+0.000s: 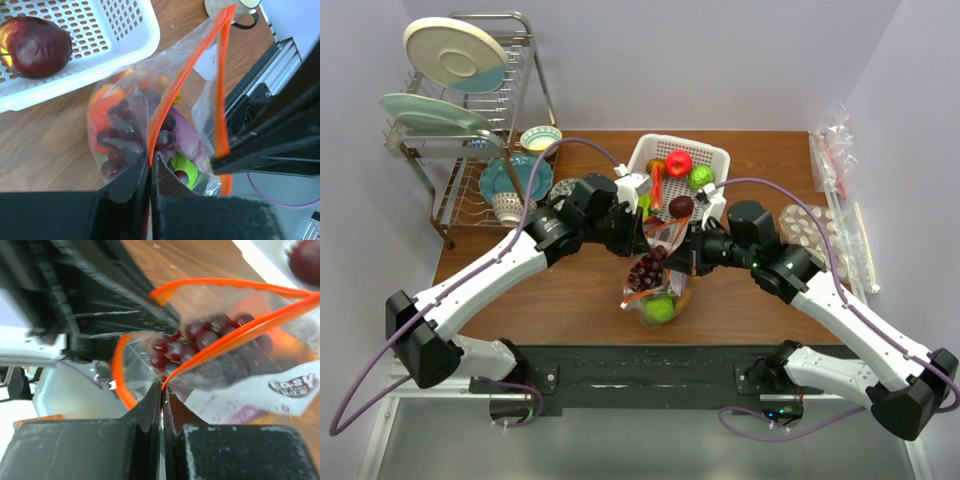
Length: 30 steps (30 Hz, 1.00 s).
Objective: Place the food in the zip-top bag and seal the zipper
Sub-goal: Adjust the zipper food storage bag at the center of the board.
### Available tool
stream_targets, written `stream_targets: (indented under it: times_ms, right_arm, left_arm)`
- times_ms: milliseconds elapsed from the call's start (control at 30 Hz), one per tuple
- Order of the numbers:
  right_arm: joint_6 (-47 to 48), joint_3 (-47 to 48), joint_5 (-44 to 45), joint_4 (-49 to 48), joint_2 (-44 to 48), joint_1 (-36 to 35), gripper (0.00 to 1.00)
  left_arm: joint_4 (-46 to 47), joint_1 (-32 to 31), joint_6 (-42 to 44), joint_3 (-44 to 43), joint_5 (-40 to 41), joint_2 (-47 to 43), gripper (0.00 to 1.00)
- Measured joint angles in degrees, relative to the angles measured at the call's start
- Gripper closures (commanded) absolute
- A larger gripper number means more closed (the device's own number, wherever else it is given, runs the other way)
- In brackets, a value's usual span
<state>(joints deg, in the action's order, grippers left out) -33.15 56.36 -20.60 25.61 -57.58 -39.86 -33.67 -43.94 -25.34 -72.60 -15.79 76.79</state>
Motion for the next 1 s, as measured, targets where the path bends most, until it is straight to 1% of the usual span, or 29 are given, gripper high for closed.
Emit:
stream_targets:
  times_ms: [67,100,167,200,267,433,600,733,867,933,967,1000]
  right_arm:
    - [-0.57,-1.84,1.22,-1.22,-0.94,0.0,1.0]
    - [-0.87,-2.54,1.97,-1.68,-1.27,0.0,1.0]
    - [-1.51,-3.56,3.5,-2.56,-1.42,0.02,1.0]
    - [-1.84,-3.78,4.37,-2.95,-1.4,0.0,1.0]
    - [-2.14,-3.78,5.53,-3.89,-1.38,0.0,1.0]
    - [-3.08,-3.8,7.78,-5.95,-1.29,0.0,1.0]
    - [-3.89,-3.78,9.09,-6.91,-1.27,0.0,1.0]
    - [-4.57,-3.82,9.7,-7.37,-1.29,0.0,1.0]
    - [-5.31,-4.04,10.21,-7.78,-1.29,0.0,1.0]
    - [-5.57,-4.22,10.43,-8.22,-1.29,0.0,1.0]
    - [-5.7,-4.31,10.47,-8.46,-1.31,0.0,1.0]
    - [-5.84,-4.33,10.51,-8.52,-1.31,0.0,1.0]
  left_arm:
    - [0.85,0.0,0.52,0.55,-0.2,0.83,0.7]
    - [1.27,-0.02,0.85,0.66,-0.22,1.01,0.5]
    - [2.27,0.0,0.68,0.92,-0.2,1.03,0.33]
    - [2.78,-0.02,1.31,0.98,-0.2,0.9,0.17]
    - [3.58,0.0,1.66,1.25,-0.11,0.37,0.01]
    - [4.57,-0.02,2.49,3.21,1.2,-4.55,0.0]
    - [5.92,-0.02,3.5,7.08,4.79,-13.22,0.0]
    - [9.18,0.0,3.39,16.2,7.32,-24.13,0.0]
    - [14.56,0.0,2.36,27.39,6.99,-34.64,0.01]
    - [17.27,0.0,1.88,32.13,6.34,-38.12,0.03]
    - [18.71,0.0,1.55,34.36,6.12,-39.54,0.08]
    - [19.91,0.0,0.92,36.33,5.95,-40.5,0.1]
